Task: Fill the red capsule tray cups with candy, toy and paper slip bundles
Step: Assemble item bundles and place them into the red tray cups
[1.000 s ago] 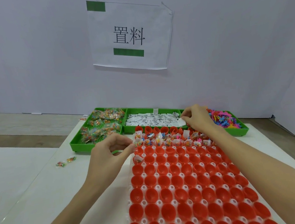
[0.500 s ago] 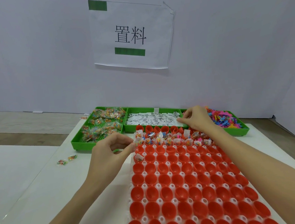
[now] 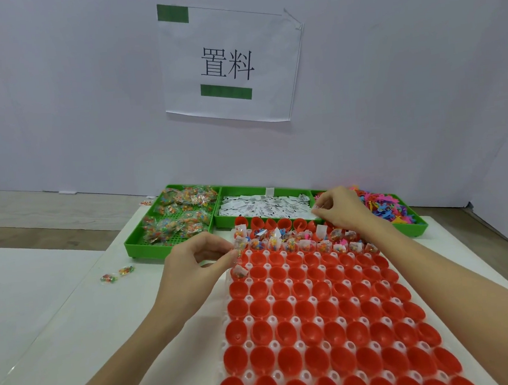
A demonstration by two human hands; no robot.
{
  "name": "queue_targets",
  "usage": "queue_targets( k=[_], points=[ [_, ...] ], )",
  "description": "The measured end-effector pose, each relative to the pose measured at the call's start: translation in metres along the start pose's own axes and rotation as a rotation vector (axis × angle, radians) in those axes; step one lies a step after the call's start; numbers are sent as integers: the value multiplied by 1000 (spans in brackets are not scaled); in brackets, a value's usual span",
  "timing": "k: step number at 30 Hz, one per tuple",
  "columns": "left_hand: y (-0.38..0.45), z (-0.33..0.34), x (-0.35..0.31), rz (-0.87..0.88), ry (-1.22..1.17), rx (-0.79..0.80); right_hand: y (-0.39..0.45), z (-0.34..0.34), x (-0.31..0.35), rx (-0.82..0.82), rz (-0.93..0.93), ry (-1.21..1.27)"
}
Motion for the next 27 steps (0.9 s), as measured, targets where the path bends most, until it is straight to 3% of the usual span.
queue_targets(
  k=[10,14,19,23,27],
  points=[
    [0,-2,-1,-5,-16,1,4,1,4,-43,92,33],
    [-2,-1,-2,-65,-136,11,-1,-10,6,-42,120,76],
    [-7,7,-14,-114,-291,49,-50,-43,42,-155,44,373],
    [-14,15,-20,-148,-389,97,-114,-44,80,-100,-95,545],
    [-23,29,-22,-196,-428,179,-157,-28,98,-74,-94,650]
  ],
)
Point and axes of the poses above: each hand's wrist, its own y-axis towards the middle knuckle, its own z-axis out of the palm, x = y × z, the point moved 6 cm from there along y, towards the middle knuckle, and after that the axes turned 9 degrees about -y, right-handed, at the moved point
